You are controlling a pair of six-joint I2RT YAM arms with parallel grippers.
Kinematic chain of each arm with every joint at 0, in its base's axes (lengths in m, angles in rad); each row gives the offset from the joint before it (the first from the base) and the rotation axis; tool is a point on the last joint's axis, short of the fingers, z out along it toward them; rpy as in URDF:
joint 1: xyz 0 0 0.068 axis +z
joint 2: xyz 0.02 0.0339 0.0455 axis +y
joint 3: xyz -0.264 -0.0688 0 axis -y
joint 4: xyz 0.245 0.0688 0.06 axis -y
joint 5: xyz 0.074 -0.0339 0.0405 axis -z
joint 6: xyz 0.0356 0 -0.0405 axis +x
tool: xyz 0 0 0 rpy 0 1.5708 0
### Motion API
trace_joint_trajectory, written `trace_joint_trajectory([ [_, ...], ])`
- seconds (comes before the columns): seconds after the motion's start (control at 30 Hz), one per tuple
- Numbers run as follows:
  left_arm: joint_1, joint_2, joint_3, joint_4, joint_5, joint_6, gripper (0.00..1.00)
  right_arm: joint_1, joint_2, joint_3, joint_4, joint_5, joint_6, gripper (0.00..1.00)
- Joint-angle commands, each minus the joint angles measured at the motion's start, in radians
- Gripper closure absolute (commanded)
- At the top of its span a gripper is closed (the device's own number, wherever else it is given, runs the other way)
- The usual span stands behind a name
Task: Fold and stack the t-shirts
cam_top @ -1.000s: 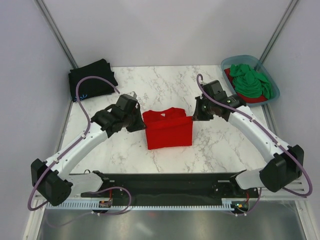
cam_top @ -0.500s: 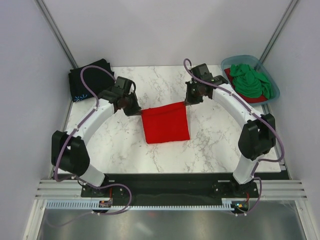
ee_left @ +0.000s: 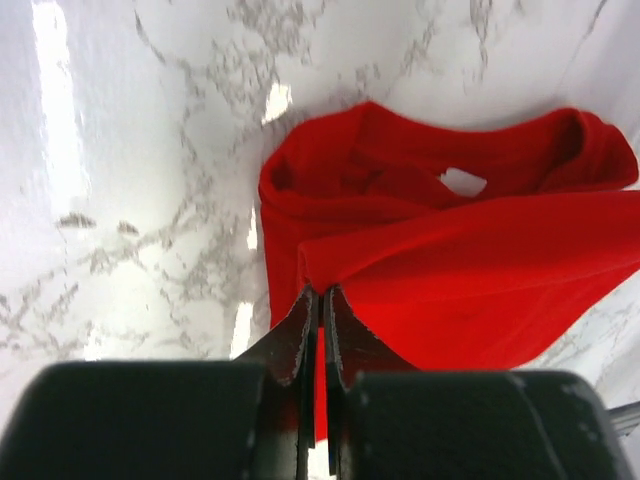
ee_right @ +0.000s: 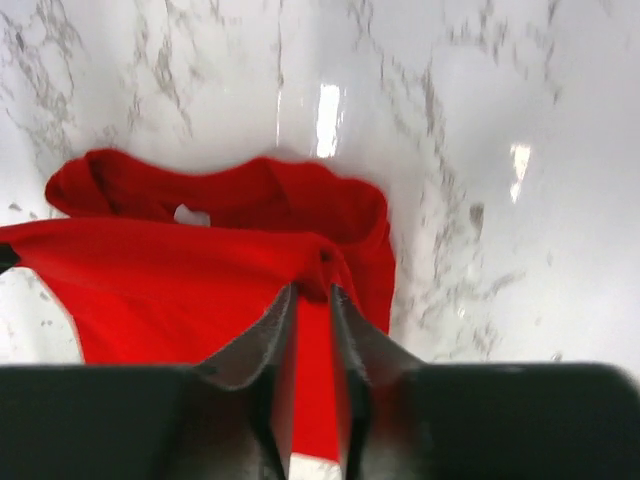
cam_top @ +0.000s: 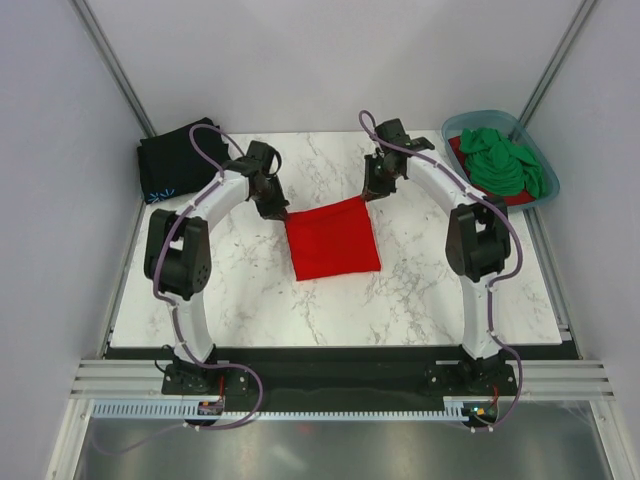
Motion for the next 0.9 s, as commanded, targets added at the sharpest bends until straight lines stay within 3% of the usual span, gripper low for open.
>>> trace_joint_trajectory([
  [0.0, 0.042, 0.075, 0.107, -0.038, -0.011, 0.061, 0.93, -0.035, 0.084, 0.182, 0.017, -0.044, -0.009, 0.7],
  [0.07, 0.065, 0.119, 0.184, -0.061, -0.017, 0.071, 0.8, -0.046, 0.153, 0.265, 0.001, -0.078, 0.0, 0.32],
  [0.13, 0.083, 0.184, 0.287, -0.136, -0.025, 0.098, 0.63, -0.049, 0.166, 0.352, -0.045, -0.106, 0.0, 0.25],
  [0.17, 0.095, 0.199, 0.323, -0.165, -0.033, 0.112, 0.62, -0.048, 0.148, 0.353, -0.051, -0.111, 0.0, 0.23],
  [0.27, 0.097, 0.166, 0.376, -0.25, -0.097, 0.149, 0.55, -0.046, 0.004, 0.218, -0.004, -0.125, -0.005, 0.22],
  [0.33, 0.096, 0.061, 0.331, -0.247, -0.106, 0.135, 0.5, -0.046, -0.147, 0.011, 0.062, -0.155, 0.02, 0.22],
  [0.4, 0.079, -0.017, 0.296, -0.241, -0.103, 0.115, 0.49, -0.042, -0.243, -0.206, 0.171, -0.186, 0.049, 0.22],
  [0.53, -0.015, -0.158, 0.178, -0.212, -0.082, 0.077, 0.51, -0.011, -0.415, -0.478, 0.316, -0.279, 0.13, 0.23],
  [0.67, -0.174, -0.242, 0.032, -0.092, -0.01, -0.004, 0.55, 0.027, -0.445, -0.669, 0.549, -0.407, 0.259, 0.27],
  [0.87, -0.263, -0.245, -0.218, 0.112, 0.065, -0.098, 0.58, 0.035, -0.328, -0.799, 0.72, -0.503, 0.279, 0.37],
])
